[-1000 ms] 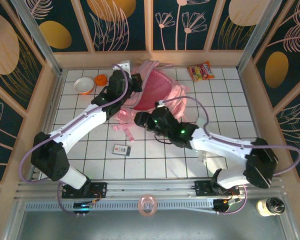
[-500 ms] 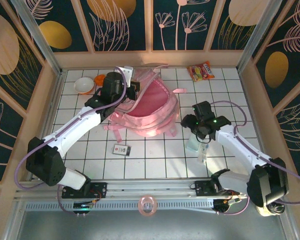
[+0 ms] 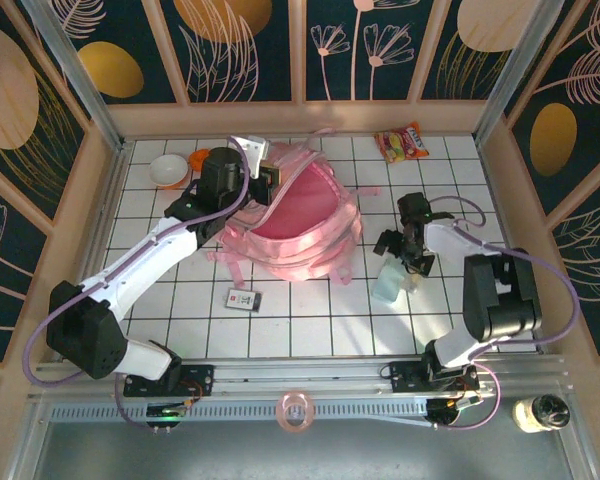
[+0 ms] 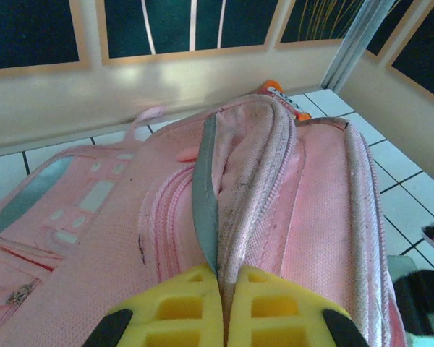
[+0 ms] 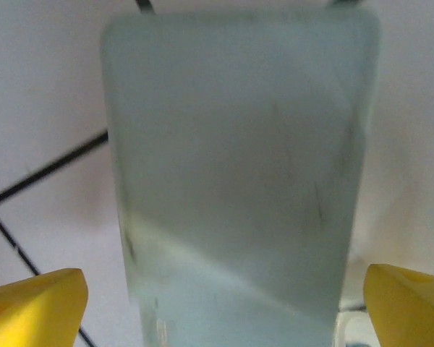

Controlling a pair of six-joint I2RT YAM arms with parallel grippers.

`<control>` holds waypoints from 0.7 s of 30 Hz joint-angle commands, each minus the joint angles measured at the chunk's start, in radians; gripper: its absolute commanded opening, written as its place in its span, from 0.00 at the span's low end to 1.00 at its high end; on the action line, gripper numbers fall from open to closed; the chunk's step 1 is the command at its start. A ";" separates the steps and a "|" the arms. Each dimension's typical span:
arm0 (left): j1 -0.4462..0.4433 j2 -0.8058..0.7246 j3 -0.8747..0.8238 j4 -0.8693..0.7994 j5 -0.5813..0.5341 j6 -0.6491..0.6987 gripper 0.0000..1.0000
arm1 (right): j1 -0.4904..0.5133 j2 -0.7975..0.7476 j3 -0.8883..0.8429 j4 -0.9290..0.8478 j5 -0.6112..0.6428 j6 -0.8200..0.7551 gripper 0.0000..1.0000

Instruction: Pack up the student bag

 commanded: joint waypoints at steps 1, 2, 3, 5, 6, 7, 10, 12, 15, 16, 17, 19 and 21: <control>0.003 -0.073 0.019 0.209 0.037 0.016 0.00 | -0.031 0.073 0.038 0.051 -0.026 -0.088 0.93; 0.003 -0.074 0.016 0.209 0.040 0.017 0.00 | -0.040 0.091 0.039 0.064 -0.040 -0.099 0.90; 0.003 -0.077 0.014 0.209 0.041 0.018 0.00 | -0.045 0.105 0.042 0.068 -0.045 -0.102 0.87; 0.003 -0.082 0.011 0.208 0.039 0.024 0.00 | -0.047 0.127 0.044 0.075 -0.054 -0.117 0.79; 0.003 -0.086 0.008 0.208 0.036 0.026 0.00 | -0.046 0.131 0.047 0.075 -0.058 -0.121 0.74; 0.003 -0.087 0.007 0.207 0.029 0.031 0.00 | -0.045 0.135 0.048 0.076 -0.066 -0.124 0.68; 0.003 -0.092 0.003 0.202 0.017 0.042 0.00 | -0.040 0.106 0.062 0.052 -0.060 -0.123 0.54; 0.003 -0.095 -0.003 0.201 0.010 0.045 0.00 | -0.032 0.057 0.081 0.020 -0.055 -0.113 0.53; 0.003 -0.101 -0.023 0.214 0.017 0.040 0.00 | -0.004 -0.047 0.139 -0.057 -0.072 -0.077 0.53; 0.003 -0.101 -0.030 0.217 0.029 0.038 0.00 | 0.008 -0.087 0.162 -0.077 -0.090 -0.061 0.53; 0.003 -0.103 -0.039 0.224 0.041 0.036 0.00 | 0.017 -0.120 0.185 -0.095 -0.109 -0.048 0.53; 0.003 -0.112 -0.066 0.250 0.056 0.027 0.00 | 0.033 -0.190 0.231 -0.124 -0.161 0.002 0.53; 0.003 -0.119 -0.090 0.268 0.067 0.023 0.00 | 0.050 -0.242 0.267 -0.133 -0.222 0.052 0.54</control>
